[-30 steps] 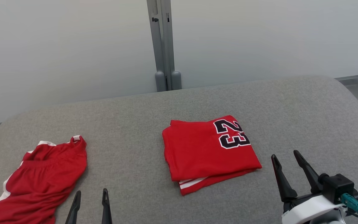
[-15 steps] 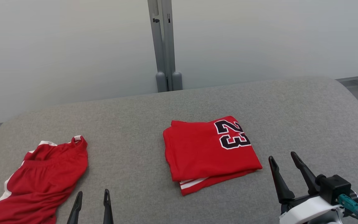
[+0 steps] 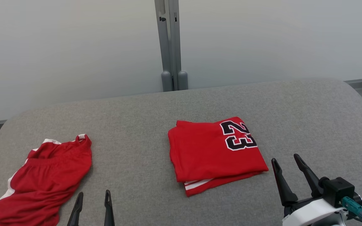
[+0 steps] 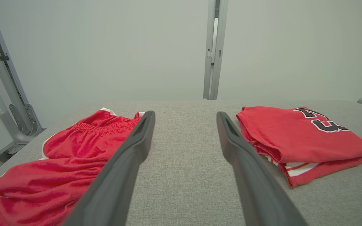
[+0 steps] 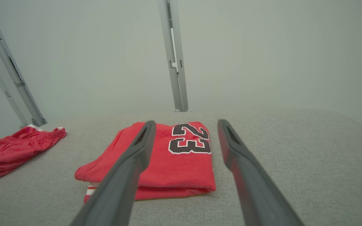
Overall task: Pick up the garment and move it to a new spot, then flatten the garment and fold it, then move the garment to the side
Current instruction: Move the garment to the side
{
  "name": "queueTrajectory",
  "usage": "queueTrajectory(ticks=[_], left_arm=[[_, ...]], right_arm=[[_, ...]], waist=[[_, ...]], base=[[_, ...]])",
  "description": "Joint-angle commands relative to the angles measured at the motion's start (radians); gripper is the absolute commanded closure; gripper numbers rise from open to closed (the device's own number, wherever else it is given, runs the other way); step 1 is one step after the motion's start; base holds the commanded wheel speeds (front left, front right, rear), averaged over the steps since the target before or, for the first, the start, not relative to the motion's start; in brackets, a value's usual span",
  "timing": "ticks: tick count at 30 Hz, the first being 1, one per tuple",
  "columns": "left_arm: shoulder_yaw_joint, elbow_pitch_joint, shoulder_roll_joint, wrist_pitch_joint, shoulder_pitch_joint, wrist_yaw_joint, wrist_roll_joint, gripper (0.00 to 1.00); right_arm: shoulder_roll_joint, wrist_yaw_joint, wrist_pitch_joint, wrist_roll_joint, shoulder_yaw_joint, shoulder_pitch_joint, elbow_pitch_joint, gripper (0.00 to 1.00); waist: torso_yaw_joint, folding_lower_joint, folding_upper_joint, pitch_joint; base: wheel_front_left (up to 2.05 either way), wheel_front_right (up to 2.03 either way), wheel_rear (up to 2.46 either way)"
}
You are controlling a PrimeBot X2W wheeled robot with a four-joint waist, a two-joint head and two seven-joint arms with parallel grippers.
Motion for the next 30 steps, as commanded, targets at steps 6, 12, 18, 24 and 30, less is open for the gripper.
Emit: queueTrajectory(ticks=[6,12,18,24,30], left_arm=[[0.007,0.002,0.002,0.0,-0.015,-0.01,0.003,0.0],[0.006,0.009,0.002,0.0,-0.02,-0.015,0.004,0.0],[0.008,0.015,0.002,0.0,-0.016,-0.02,0.004,0.0],[0.005,0.017,0.002,0.0,-0.018,-0.025,0.006,0.0],[0.0,0.014,0.002,0.0,-0.026,-0.028,0.007,0.0]], right_arm=[[0.004,-0.001,-0.003,-0.01,-0.004,0.011,0.003,0.0],[0.008,-0.001,-0.003,-0.015,-0.001,0.008,0.009,0.0],[0.008,-0.001,-0.003,-0.019,0.001,0.013,0.015,0.0],[0.008,-0.001,-0.003,-0.022,0.001,0.017,0.014,0.0],[0.006,-0.001,-0.003,-0.018,-0.002,0.011,0.015,0.0]], waist=[[0.006,0.0,0.0,0.007],[0.01,0.0,0.0,0.005],[0.012,0.0,0.0,0.001],[0.019,0.0,0.0,0.003],[0.028,0.0,0.0,0.021]], base=[[0.0,0.0,0.0],[0.0,0.0,0.0],[0.0,0.0,0.0],[0.0,0.0,0.0],[0.0,0.0,0.0]])
